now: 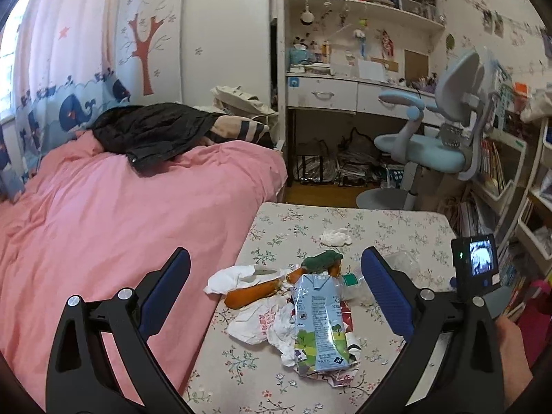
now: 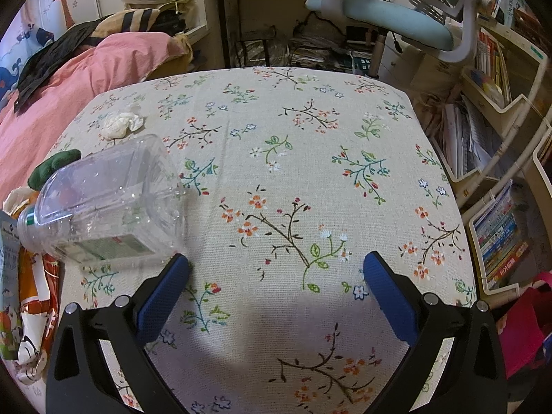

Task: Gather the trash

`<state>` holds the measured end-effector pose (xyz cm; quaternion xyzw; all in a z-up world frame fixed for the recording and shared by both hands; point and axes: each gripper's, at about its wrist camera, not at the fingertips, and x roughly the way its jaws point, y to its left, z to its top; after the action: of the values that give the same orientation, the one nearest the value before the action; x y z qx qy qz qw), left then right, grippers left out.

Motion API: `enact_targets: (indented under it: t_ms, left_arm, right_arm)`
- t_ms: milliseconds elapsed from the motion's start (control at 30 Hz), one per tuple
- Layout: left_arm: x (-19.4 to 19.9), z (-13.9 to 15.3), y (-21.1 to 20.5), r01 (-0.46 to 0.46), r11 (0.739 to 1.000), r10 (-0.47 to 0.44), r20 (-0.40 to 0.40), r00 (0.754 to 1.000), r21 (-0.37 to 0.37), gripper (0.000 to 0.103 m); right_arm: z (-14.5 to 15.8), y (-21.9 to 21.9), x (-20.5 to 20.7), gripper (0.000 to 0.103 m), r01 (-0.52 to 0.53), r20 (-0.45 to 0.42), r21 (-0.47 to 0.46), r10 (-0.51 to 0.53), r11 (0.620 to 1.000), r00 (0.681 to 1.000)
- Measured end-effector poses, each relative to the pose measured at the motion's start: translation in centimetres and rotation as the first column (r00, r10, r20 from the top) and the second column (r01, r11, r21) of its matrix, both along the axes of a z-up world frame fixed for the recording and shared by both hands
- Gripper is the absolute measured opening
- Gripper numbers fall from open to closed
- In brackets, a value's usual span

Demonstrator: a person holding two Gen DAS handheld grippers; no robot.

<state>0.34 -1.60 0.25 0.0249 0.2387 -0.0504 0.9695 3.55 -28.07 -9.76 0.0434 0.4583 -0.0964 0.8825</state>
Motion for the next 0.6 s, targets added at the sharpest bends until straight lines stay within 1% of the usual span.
enact_targets:
  t_ms: [100,200,233,267,300,367,400,433,467,500,600]
  left_arm:
    - [0.3,0.0,-0.4,0.017,1.000,-0.017,-0.001,1.000,0.022,0.096]
    - [0.6,-0.3,-0.3,0.024,1.000,-0.024,-0.013,1.000,0.017,0.096]
    - [0.6,-0.3,-0.3,0.025,1.000,-0.024,-0.016,1.000,0.017,0.096]
    - [0.6,-0.3,-0.2,0.021,1.000,-0.020,-0.016,1.000,0.019,0.096]
    - [0.7,-0.1,-0.2,0.016,1.000,-0.016,-0.015,1.000,0.018,0.096]
    - [0.5,0.1,0.1,0.012,1.000,-0.012,-0.013,1.000,0.004,0.096]
    - [0.3,0.2,0.3,0.010,1.000,-0.010,-0.010,1.000,0.000,0.096]
    - [0.2,0.2,0.4,0.007,1.000,-0.007,-0.005,1.000,0.000,0.096]
    - [0.0,0.3,0.4,0.005,1.000,-0.005,-0.002,1.000,0.000,0.096]
    - [-0.1,0.3,0.5,0.004,1.000,-0.004,-0.003,1.000,-0.001,0.096]
    - [-0.6,0.3,0.7,0.006,1.000,-0.006,-0.002,1.000,-0.006,0.096]
  right_arm:
    - [0.0,-0.1,0.1,0.097,0.020,0.001,0.003,-0.020,1.000,1.000]
    - [0.2,0.1,-0.3,0.097,0.045,-0.019,0.025,-0.044,0.999,0.999]
    - [0.6,0.0,-0.8,0.097,0.060,-0.007,0.079,-0.060,0.995,0.998]
    - [1.0,0.1,-1.5,0.097,0.070,0.005,0.091,-0.071,0.993,0.997]
    - [1.6,0.5,-1.9,0.097,0.070,0.020,0.071,-0.072,0.995,0.997]
    - [4.7,2.6,-3.6,0.097,0.034,0.122,-0.017,-0.032,0.999,0.992]
    - [5.9,3.3,-4.4,0.097,0.022,0.163,-0.041,-0.015,0.999,0.986]
    - [7.5,4.4,-5.8,0.097,0.007,0.224,-0.059,0.006,0.998,0.975]
    - [9.0,5.3,-7.1,0.097,-0.007,0.278,-0.060,0.024,0.998,0.960]
    - [10.0,6.0,-8.3,0.097,-0.020,0.311,-0.045,0.033,0.999,0.950]
    - [11.6,7.5,-10.5,0.097,-0.059,0.346,0.014,0.050,0.998,0.937]
